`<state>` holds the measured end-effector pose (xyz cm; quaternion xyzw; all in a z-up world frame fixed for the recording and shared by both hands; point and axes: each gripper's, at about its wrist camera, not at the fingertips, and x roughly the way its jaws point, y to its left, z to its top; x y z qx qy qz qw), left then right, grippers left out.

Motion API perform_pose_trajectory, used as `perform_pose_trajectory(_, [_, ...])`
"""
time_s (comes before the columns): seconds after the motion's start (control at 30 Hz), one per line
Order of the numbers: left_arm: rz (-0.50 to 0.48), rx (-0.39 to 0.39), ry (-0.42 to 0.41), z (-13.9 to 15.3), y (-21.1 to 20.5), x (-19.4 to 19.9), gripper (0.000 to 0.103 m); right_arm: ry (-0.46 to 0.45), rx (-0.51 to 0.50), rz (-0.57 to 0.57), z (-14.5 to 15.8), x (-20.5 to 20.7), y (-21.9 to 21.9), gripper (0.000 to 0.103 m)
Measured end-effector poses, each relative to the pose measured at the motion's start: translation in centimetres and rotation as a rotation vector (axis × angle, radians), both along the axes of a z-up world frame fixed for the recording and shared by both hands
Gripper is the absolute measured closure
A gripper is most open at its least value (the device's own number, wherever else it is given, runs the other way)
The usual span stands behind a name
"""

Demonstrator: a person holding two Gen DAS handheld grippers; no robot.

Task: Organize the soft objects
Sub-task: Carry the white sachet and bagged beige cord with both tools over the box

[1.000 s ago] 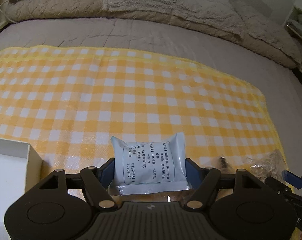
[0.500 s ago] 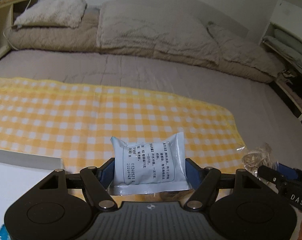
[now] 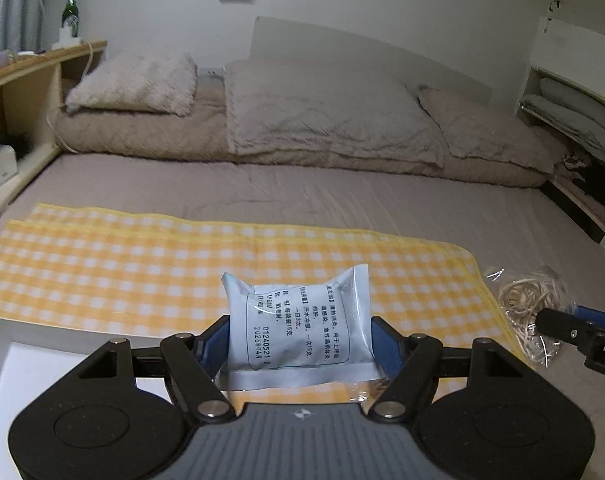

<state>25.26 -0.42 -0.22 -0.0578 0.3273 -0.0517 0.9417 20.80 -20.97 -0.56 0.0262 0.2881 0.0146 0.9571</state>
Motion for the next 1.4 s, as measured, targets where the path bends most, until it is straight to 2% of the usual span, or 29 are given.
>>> perform_pose_trajectory(0.23, [0.009, 0.031, -0.034, 0.5, 3.4, -1.9, 0.03, -0.017, 0.044, 0.028, 1.0, -1.1, 3.8, 0.054])
perform_pose_trajectory(0.37, [0.018, 0.036, -0.028, -0.4, 5.5, -2.5, 0.03, -0.011, 0.067, 0.055, 0.6, -1.2, 6.2, 0.054])
perform_pose_trajectory(0.57, [0.058, -0.001, 0.009, -2.3, 9.2, -2.1, 0.03, 0.006, 0.082, 0.083, -0.5, -0.2, 9.3, 0.054])
perform_pose_trajectory(0.67, [0.091, 0.01, 0.018, -3.1, 10.9, -1.8, 0.03, 0.033, 0.094, 0.093, -1.5, 0.7, 10.6, 0.054])
perform_pose_trajectory(0.9, [0.119, 0.017, 0.082, -6.0, 14.1, 0.1, 0.03, 0.104, 0.146, 0.13, -4.0, 3.6, 13.9, 0.054])
perform_pose_trajectory(1.17, [0.088, 0.055, 0.152, -10.5, 16.1, 2.4, 0.03, 0.187, 0.201, 0.191, -6.4, 6.4, 18.3, 0.054])
perform_pose_trajectory(1.4, [0.024, 0.12, 0.215, -13.5, 16.7, 3.0, 0.03, 0.251, 0.233, 0.228, -8.3, 8.3, 21.3, 0.054])
